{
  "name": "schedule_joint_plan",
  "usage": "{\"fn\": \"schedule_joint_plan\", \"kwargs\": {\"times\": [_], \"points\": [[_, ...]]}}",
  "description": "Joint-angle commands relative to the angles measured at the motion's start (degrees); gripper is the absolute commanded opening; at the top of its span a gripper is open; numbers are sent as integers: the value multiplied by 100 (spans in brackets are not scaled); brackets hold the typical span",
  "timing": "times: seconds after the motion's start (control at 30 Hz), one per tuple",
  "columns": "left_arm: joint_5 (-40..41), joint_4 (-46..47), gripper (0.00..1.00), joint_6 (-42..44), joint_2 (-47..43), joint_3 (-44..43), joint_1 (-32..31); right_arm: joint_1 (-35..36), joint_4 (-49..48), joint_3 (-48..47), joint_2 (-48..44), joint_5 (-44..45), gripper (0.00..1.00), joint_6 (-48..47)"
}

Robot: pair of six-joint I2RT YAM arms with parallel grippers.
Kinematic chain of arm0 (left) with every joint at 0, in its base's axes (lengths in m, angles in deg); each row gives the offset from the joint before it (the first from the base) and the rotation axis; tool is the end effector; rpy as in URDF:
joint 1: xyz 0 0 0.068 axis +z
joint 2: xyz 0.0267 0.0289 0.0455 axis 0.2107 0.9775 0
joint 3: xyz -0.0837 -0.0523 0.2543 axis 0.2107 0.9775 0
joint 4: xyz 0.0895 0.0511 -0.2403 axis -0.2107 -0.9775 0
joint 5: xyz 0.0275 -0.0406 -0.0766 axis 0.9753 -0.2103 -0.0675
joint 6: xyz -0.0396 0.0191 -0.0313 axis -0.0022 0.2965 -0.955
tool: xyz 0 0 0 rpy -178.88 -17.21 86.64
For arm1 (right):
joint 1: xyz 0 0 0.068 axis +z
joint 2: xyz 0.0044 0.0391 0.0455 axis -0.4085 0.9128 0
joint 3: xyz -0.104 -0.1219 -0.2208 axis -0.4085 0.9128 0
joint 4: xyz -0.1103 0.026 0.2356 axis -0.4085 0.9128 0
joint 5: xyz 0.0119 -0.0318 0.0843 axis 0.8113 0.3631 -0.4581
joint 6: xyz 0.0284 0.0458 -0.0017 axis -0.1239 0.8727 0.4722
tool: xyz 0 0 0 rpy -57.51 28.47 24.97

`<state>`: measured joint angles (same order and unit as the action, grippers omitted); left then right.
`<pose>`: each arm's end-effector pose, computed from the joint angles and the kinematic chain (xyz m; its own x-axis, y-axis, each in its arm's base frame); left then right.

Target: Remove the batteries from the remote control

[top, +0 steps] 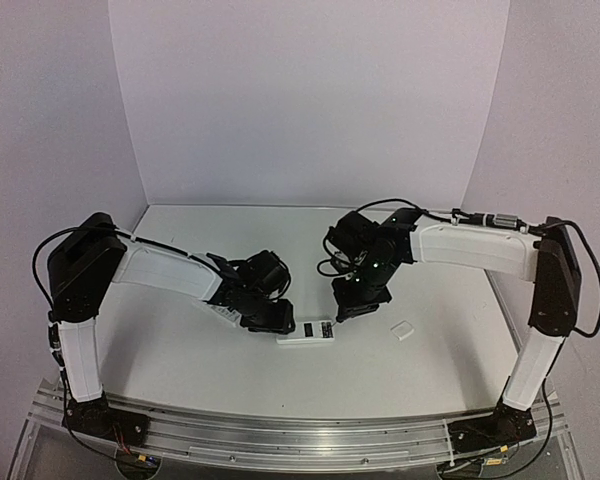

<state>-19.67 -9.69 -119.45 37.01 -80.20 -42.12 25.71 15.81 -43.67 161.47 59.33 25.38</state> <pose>0.2269 -0.3186 0.1412 -0.9137 0.1942 -0.3571 0.3221 0.8818 -0.3446 0.2416 0.2847 0.2351 -0.8862 -0.3506 -0.3030 -0.4021 0.9067 0.1269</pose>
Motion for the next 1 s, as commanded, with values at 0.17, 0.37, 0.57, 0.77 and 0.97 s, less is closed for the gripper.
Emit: {"fn": "schedule_joint_plan", "kwargs": {"times": [0.17, 0.37, 0.57, 0.77, 0.97], "points": [[216, -221, 44, -80, 289, -68, -21, -11, -254, 584, -141, -87, 0, -22], [463, -351, 43, -148, 343, -15, -5, -318, -1349, 1526, -652, -948, 0, 90], [466, -401, 41, -187, 411, 12, 7, -674, -2260, 2275, -981, -1595, 0, 280], [491, -445, 39, -231, 430, 60, 27, -834, -2680, 2762, -1271, -1756, 0, 333], [464, -445, 38, -214, 464, 63, 32, -881, -3164, 3221, -1137, -1797, 0, 404]]}}
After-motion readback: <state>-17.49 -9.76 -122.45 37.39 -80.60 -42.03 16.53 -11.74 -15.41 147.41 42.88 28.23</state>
